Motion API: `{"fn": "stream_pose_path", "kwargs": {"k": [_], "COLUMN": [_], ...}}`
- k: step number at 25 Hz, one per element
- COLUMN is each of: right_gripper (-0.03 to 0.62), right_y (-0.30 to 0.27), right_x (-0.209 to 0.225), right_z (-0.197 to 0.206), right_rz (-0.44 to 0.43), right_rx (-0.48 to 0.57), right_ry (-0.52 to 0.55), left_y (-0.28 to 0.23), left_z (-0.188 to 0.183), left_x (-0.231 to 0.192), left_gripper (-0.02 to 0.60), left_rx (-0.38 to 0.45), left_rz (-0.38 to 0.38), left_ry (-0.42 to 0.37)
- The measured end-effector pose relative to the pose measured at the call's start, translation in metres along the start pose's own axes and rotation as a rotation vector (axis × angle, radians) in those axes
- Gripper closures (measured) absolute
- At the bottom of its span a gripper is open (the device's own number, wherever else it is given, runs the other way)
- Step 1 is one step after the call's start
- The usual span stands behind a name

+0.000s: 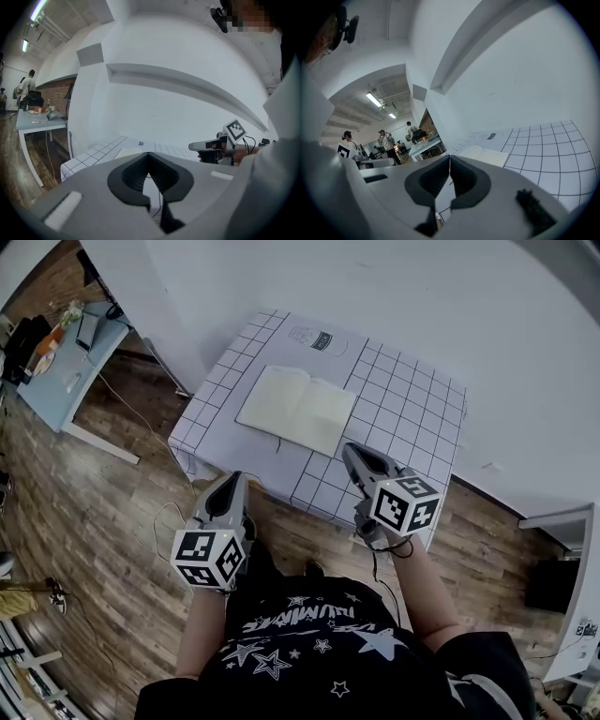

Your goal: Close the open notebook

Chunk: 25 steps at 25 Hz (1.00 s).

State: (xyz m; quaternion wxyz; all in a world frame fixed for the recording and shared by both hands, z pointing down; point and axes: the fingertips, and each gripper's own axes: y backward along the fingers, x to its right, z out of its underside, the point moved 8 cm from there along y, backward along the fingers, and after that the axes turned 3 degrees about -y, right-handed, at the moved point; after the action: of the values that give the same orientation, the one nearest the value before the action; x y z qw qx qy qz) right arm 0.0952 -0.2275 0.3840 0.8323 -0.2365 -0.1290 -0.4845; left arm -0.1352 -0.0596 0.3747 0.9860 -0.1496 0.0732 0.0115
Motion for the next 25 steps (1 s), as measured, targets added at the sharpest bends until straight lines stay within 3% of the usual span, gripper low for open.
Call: {"fn": "stream_pose_path", "kwargs": {"k": [13, 19, 25], "right_gripper": [0.579, 0.579, 0.579], "right_y": [-0.117, -0.162, -0.203], "right_x": [-0.02, -0.034, -0.045], "right_z": [-0.001, 0.001, 0.009], "right_rz": [0.07, 0.102, 0.189], "right_rx": [-0.011, -0.031, -0.073], "right_ry": [-0.043, -0.08, -0.088], "left_y": [-0.056, -0.09, -0.126], "left_z": [-0.02, -0.032, -0.039], "left_x": [-0.114, -0.156, -0.192], "left_gripper": [0.572, 0.572, 0.572], "left_rx": [-0.053, -0.094, -0.129], "left_rz": [0.077, 0.168, 0.27], "left_ry": [-0.004, -0.018, -0.026]}}
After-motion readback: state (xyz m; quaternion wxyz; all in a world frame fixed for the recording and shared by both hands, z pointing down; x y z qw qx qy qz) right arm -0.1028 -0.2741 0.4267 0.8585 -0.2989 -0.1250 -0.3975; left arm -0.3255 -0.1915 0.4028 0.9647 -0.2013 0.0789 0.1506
